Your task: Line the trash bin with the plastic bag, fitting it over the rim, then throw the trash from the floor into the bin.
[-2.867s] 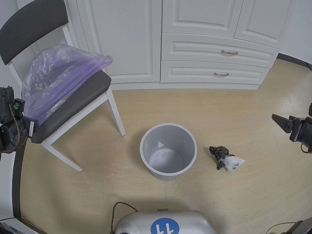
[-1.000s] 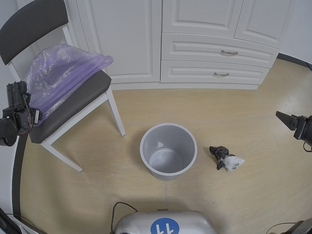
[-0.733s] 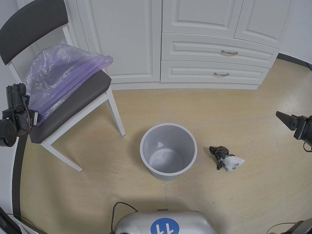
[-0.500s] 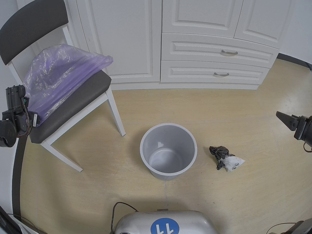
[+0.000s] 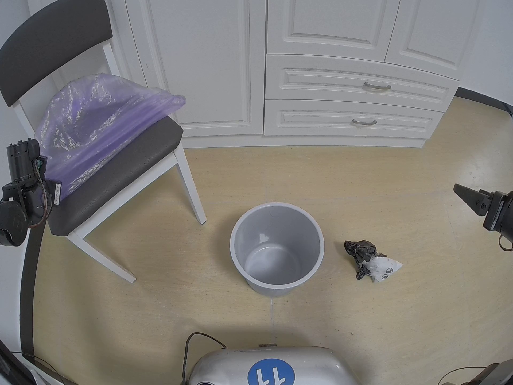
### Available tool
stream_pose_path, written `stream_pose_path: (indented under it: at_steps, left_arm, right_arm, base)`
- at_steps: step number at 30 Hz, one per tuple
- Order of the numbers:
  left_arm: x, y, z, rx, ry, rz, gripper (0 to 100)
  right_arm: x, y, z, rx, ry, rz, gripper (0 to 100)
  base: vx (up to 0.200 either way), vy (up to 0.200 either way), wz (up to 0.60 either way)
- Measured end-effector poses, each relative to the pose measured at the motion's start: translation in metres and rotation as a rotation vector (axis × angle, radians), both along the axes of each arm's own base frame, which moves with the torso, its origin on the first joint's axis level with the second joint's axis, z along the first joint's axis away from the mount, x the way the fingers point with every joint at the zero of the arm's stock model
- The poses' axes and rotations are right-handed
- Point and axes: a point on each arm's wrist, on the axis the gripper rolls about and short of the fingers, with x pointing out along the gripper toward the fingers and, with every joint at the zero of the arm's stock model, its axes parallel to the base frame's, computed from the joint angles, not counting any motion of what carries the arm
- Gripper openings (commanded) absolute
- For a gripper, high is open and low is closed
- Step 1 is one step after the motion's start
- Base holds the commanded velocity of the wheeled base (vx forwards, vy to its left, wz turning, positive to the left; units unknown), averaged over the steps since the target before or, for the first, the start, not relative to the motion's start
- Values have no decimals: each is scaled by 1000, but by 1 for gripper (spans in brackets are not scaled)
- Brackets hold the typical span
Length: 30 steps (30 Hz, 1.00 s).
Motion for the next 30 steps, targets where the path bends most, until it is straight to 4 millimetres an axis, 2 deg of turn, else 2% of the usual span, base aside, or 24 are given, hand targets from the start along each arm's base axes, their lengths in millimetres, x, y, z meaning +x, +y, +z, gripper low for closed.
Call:
stream_pose_path:
  at_steps: [6,12,13,16,24,30]
  left_arm:
    - [-7,-1,-3,3,-29,-3,0]
    - [-25,-8,-5,-5,-90,-77,0]
    - [-33,-15,-1,-11,-116,-137,0]
    - [-40,-24,6,-18,-150,-220,0]
    - [-58,-66,33,-56,-314,-480,0]
    - [-64,-79,45,-98,-421,-621,0]
  right_arm:
    - [0,1,0,-2,1,23,100]
    - [-2,2,0,-4,-4,43,100]
    - [-3,2,0,-5,-8,44,100]
    - [-4,1,1,-5,-11,42,100]
    - [-10,0,3,-9,-26,37,100]
    - [-14,0,3,-50,-39,39,100]
  base:
    - [0,0,0]
    - [0,0,0]
    - [0,0,0]
    - [0,0,0]
    - [0,0,0]
    - [0,0,0]
